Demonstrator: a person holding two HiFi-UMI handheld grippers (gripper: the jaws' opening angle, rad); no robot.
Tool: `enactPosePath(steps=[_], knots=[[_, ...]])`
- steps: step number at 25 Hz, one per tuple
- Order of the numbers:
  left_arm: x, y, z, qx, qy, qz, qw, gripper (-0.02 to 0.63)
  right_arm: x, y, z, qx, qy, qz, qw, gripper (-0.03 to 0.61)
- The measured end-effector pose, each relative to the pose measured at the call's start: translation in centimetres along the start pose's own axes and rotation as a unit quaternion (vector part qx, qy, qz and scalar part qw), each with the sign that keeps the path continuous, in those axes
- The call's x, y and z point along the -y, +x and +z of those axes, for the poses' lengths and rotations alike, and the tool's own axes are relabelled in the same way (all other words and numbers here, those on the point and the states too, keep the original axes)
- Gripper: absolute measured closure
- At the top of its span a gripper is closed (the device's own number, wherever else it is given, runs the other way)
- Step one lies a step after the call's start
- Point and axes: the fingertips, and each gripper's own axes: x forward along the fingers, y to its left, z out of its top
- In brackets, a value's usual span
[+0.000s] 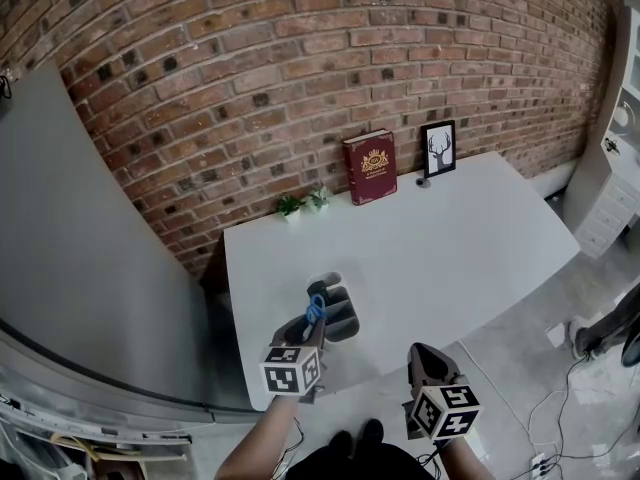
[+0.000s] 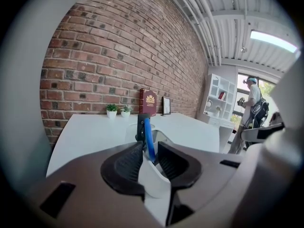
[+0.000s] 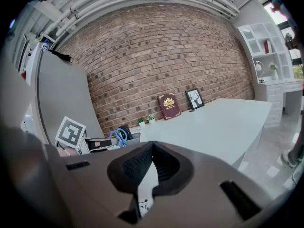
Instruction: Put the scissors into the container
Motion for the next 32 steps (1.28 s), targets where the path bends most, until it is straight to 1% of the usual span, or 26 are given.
enactPosePath(steps=[5, 9, 15, 20, 23, 32], knots=[[0.2, -1.2, -1.3, -0.013, 0.0, 0.0, 0.9999, 0.532, -0.6, 0.1, -0.2, -0.004, -0.003, 0.007, 1.0, 0.578], [0.5, -2.3, -2.1, -0.016, -0.004, 0.001, 0.9999, 0.532, -0.9, 0.2, -0.4, -0.006, -0.007, 0.013, 1.0, 0.578], [0.4, -3.9, -2.9, -0.019, -0.006, 0.013, 0.9997, 0.532, -1.4, 0.2, -0.7, -0.008, -0.015, 0.018, 1.0, 0.578], [0.4, -5.1, -2.8, -0.015, 0.0, 0.015, 0.9998, 0.535, -2.0, 0.2, -1.0, -0.013, -0.023, 0.025, 0.999, 0.578], [0.5, -5.7, -2.7, -0.01, 0.003, 0.016, 0.9998, 0.552, -2.3, 0.2, -1.2, -0.017, -0.028, 0.029, 0.999, 0.578], [0.9, -7.4, -1.9, 0.008, -0.01, 0.016, 0.9998, 0.58, -2.5, -0.3, -1.3, -0.015, -0.03, 0.03, 0.999, 0.578]])
